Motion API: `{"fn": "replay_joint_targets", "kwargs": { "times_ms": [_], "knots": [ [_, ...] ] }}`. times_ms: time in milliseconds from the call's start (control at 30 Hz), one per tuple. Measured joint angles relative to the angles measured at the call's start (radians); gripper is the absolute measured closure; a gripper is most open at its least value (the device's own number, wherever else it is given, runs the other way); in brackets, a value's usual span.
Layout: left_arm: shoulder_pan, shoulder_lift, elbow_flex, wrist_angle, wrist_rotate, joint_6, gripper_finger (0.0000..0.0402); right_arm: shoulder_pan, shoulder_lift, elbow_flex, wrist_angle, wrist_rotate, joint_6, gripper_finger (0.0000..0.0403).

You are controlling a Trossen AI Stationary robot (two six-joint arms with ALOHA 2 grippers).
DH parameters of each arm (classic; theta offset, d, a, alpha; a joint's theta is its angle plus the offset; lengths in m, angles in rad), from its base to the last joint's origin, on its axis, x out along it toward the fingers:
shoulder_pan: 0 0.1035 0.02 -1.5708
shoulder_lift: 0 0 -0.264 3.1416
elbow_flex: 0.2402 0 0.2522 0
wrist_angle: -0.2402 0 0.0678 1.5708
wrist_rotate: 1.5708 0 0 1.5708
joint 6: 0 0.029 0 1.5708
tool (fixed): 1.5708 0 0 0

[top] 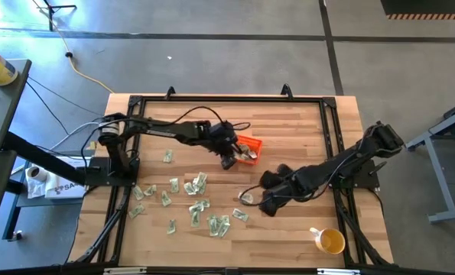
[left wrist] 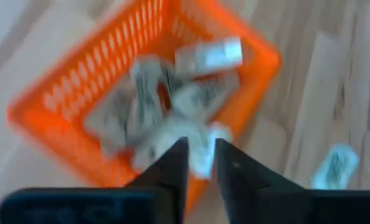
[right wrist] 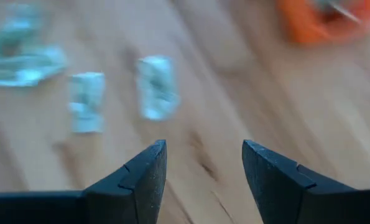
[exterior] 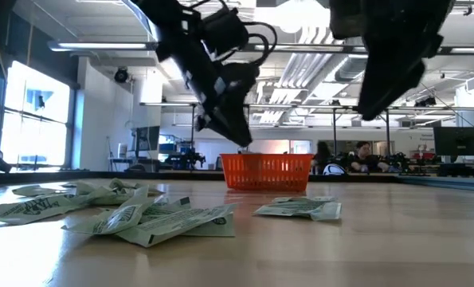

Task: Pick and place Stevia / Truvia into bins
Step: Put the green stevia packet into the orange basket

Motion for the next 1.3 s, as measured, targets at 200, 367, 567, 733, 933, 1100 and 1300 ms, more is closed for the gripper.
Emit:
{"fn": "replay_joint_targets", "kwargs": {
  "times_ms": [200,367,567,733,933,1100,1300],
  "knots": [
    [-0.033,-0.106,0.007,-0.266,-0.025,-0.039,0.0173,-0.033,0.050,-0.096,0.293,-0.094,-0.124,0.0203],
    [-0.106,-0.209,0.008,-0.412,-0.205,-0.051,0.0127,-0.045,0.157,-0.068,0.369,-0.151,-0.280,0.0203],
    [-0.174,-0.291,0.008,-0.504,-0.360,-0.128,0.0120,-0.045,0.261,0.007,0.303,-0.060,-0.330,0.0203],
    [-0.199,-0.314,0.007,-0.577,-0.380,-0.186,0.0132,-0.045,0.331,0.028,0.293,-0.047,-0.289,0.0203],
    [-0.212,-0.327,0.006,-0.678,-0.411,-0.230,0.0148,-0.051,0.381,0.052,0.295,-0.028,-0.265,0.0205],
    [-0.238,-0.334,0.007,-0.714,-0.432,-0.242,0.0160,-0.107,0.379,0.052,0.289,-0.056,-0.214,0.0244],
    [-0.258,-0.338,0.007,-0.757,-0.454,-0.301,0.0168,-0.188,0.339,0.046,0.300,-0.047,-0.184,0.0374]
  ]
}}
